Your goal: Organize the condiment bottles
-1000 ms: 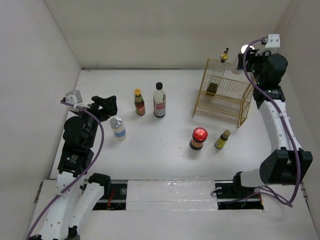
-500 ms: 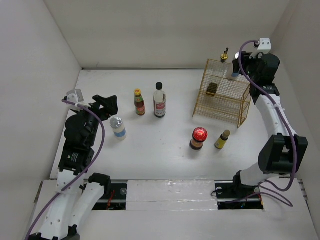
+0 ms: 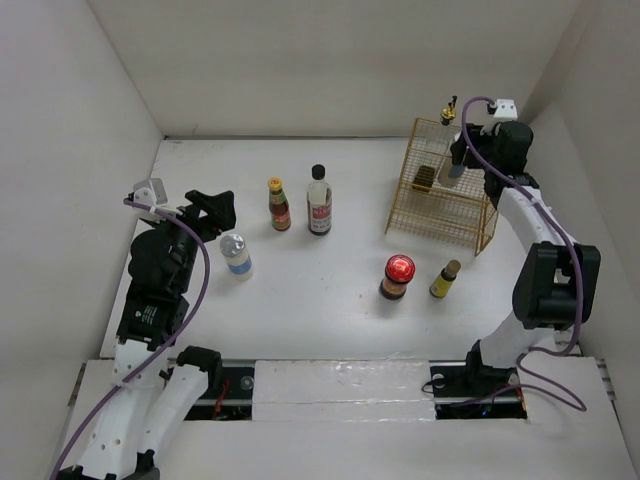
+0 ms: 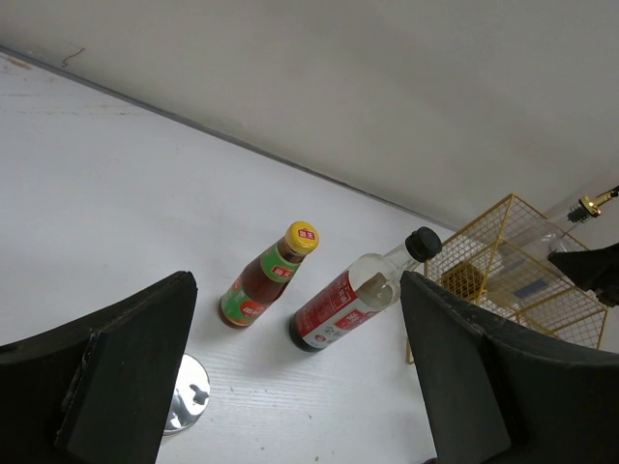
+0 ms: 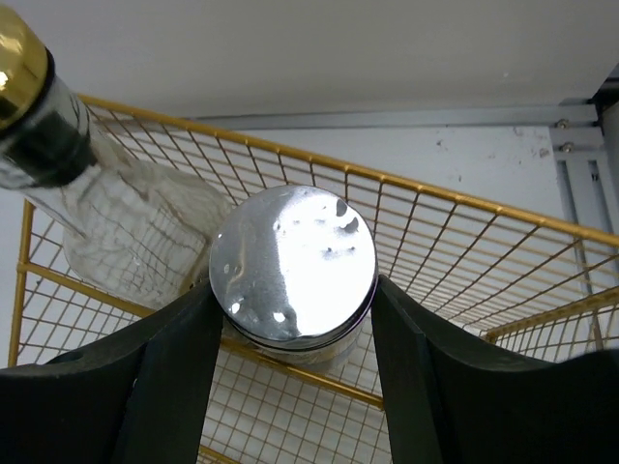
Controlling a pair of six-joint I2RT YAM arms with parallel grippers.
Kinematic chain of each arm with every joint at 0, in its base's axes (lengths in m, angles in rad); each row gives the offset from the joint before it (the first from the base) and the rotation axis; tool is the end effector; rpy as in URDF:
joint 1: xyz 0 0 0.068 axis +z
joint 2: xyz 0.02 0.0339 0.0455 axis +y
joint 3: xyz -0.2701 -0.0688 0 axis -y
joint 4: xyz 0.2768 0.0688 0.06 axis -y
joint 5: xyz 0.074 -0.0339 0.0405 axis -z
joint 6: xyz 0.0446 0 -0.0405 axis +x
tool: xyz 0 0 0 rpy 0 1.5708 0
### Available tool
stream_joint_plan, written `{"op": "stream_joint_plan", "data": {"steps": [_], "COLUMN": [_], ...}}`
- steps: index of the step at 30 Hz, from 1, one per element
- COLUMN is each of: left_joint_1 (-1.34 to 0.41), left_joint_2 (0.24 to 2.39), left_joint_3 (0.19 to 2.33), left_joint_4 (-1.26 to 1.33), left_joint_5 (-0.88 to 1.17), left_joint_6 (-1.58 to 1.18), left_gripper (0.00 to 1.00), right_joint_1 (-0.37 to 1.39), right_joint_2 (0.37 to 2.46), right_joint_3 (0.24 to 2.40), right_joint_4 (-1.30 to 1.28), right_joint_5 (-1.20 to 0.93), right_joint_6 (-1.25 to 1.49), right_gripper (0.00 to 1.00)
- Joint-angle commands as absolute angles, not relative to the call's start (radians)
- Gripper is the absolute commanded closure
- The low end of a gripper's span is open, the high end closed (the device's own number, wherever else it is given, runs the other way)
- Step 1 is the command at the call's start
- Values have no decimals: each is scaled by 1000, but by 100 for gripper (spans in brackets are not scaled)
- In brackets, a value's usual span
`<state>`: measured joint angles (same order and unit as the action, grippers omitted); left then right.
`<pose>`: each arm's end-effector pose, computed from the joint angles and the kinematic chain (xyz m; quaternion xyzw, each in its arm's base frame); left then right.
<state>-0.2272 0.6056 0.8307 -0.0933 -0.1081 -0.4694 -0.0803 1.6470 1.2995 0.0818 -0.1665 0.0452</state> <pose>0.1683 -0.0340 0.4031 -0.1198 0.6483 -0.2229 0.7181 0.4343 -0.0275 0.3140 -0.0007 0.7934 0.0554 0.6062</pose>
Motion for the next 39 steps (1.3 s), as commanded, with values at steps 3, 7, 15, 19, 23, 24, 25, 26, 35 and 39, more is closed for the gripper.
{"op": "stream_joint_plan", "data": {"steps": [3,7,15,19,23,24,25,26,35,39], "left_joint_1": [-225,-225,-225,-225,-225,-225,-225,-225,-225,-225], "left_joint_2": [597,597,597,597,597,597,597,597,586,572], "left_joint_3": [841,841,841,841,841,841,841,841,841,841], "left_joint_4": [-41,-41,-41,-41,-41,-41,-41,-41,-41,-41], "left_joint_5": [-98,-89,-89,-89,-89,-89,-89,-89,-89,-98], "left_joint_6": [-472,-472,-472,-472,-472,-472,-472,-472,-472,-472], "left_gripper": [18,18,18,18,18,18,19,19,21,21], "right_joint_1": [-42,-41,-32,-32,14,49,70,95,484,616], "right_joint_2": [1632,1643,1570,1499,1410,1392,1373,1338,1357,1426], "right_joint_3": [1292,1272,1252,1227,1168,1151,1109,1085,1078,1198], "right_joint_4": [221,221,221,221,221,221,221,233,252,224], "right_joint_5": [-114,-91,-57,-44,-23,-12,1,2,-207,-245], "right_joint_6": [63,81,81,81,91,91,103,103,-37,-129], "right_gripper": [45,33,22,22,32,36,52,59,52,30]}}
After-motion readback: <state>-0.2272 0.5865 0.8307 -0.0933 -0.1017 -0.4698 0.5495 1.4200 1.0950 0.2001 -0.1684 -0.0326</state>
